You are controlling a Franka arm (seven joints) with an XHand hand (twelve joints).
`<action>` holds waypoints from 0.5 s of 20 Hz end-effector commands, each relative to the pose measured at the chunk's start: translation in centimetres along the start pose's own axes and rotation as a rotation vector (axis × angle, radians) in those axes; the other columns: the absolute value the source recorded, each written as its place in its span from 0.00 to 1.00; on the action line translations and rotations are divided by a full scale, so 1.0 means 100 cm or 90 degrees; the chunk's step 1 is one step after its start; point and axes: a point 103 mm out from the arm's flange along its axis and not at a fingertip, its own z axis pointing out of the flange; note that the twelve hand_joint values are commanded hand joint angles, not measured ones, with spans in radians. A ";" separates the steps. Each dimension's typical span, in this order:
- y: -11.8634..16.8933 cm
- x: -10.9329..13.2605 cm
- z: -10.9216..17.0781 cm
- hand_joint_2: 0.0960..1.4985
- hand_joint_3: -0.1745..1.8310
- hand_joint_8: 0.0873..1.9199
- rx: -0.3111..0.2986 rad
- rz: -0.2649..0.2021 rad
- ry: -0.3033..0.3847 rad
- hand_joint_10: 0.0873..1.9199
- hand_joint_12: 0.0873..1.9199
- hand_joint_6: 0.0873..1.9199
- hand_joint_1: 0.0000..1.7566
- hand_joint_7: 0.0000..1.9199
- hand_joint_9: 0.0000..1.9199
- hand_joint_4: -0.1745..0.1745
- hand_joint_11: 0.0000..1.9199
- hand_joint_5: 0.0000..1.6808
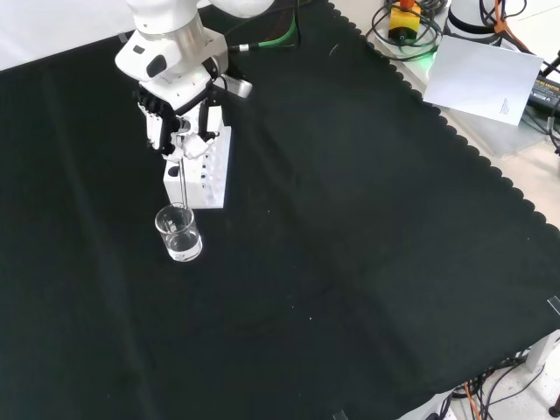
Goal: Stir in the beaker to the left of the white test tube rack with the glass rod.
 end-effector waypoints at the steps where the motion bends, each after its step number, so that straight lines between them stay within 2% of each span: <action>1: 0.018 0.023 -0.014 0.37 0.55 0.64 -0.020 -0.027 -0.005 0.37 0.31 0.45 0.74 0.61 0.90 0.00 0.91 0.63; 5: 0.026 0.028 -0.015 0.37 0.55 0.64 -0.021 -0.038 -0.004 0.37 0.31 0.45 0.74 0.61 0.90 0.00 0.91 0.63; 10: 0.025 0.013 -0.014 0.37 0.55 0.64 -0.018 -0.026 -0.004 0.37 0.31 0.45 0.74 0.61 0.90 0.00 0.91 0.63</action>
